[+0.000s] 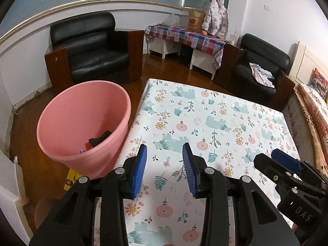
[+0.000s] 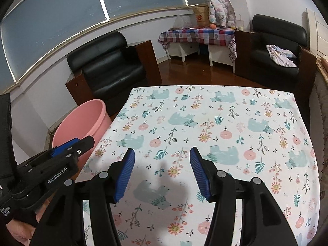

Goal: Collect trash

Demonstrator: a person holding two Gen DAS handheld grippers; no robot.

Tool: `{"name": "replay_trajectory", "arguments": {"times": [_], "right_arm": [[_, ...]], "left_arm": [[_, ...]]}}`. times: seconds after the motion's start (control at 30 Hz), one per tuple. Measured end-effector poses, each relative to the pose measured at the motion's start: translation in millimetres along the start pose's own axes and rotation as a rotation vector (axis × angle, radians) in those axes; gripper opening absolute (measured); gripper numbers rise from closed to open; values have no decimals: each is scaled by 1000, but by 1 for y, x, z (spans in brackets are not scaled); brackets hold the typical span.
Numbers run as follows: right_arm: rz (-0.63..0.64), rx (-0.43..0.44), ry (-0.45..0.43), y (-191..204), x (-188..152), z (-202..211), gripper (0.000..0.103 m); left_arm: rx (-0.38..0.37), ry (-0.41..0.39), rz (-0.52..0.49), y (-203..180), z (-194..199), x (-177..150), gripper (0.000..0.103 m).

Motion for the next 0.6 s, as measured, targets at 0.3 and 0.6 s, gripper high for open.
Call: {"name": "replay_trajectory", "arguments": {"times": [0.3, 0.6], "right_arm": [[-9, 0, -4, -2, -1, 0, 56], [-3, -3, -14, -1, 0, 1, 56]], "left_arm": [[3, 1, -9, -4, 0, -3, 36], [2, 0, -7, -5, 2, -4, 36]]}}
Point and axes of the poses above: each gripper's, at about its wrist camera, not at the fingertips, and z roughly against the way its jaws point, y to its left, x to its top, the point moved 2 cm from there along -z, roughly the way its jaws point, and after that the axes turned 2 degrees about z, right-handed, at the moved point
